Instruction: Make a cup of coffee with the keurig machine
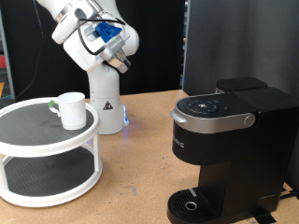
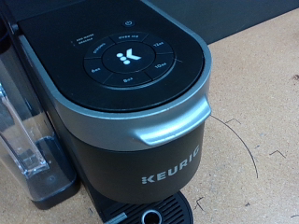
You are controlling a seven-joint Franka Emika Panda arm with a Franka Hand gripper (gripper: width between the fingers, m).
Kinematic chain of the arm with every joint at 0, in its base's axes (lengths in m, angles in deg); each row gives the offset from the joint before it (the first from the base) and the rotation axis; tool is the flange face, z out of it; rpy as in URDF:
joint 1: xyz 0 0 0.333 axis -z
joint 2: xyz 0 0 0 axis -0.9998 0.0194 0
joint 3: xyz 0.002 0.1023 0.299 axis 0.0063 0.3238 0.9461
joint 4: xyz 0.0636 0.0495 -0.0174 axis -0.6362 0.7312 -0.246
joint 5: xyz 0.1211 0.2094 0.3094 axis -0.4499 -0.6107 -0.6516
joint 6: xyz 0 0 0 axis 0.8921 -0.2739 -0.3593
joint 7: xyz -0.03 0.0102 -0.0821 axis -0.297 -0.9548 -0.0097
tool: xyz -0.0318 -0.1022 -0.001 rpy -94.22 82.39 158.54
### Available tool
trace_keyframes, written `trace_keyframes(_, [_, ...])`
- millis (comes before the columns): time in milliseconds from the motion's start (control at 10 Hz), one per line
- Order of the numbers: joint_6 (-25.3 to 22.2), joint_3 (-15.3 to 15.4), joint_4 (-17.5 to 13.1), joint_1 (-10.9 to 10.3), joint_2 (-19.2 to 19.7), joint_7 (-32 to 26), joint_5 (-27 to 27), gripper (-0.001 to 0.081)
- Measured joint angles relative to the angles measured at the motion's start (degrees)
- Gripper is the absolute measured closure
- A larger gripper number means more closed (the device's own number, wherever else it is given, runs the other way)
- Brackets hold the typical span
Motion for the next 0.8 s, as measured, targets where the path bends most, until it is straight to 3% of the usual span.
trace_keyframes(200, [-3.7, -2.4, 1.5, 0.4, -2.4, -2.4, 0.3, 0.0799])
trace_keyframes(500, [-13.0, -6.4, 2.5, 2.5, -6.3, -6.4, 5.6, 0.0799])
trace_keyframes(800, [-14.7, -6.9, 3.4, 3.8, -8.8, -6.6, 8.2, 0.0799])
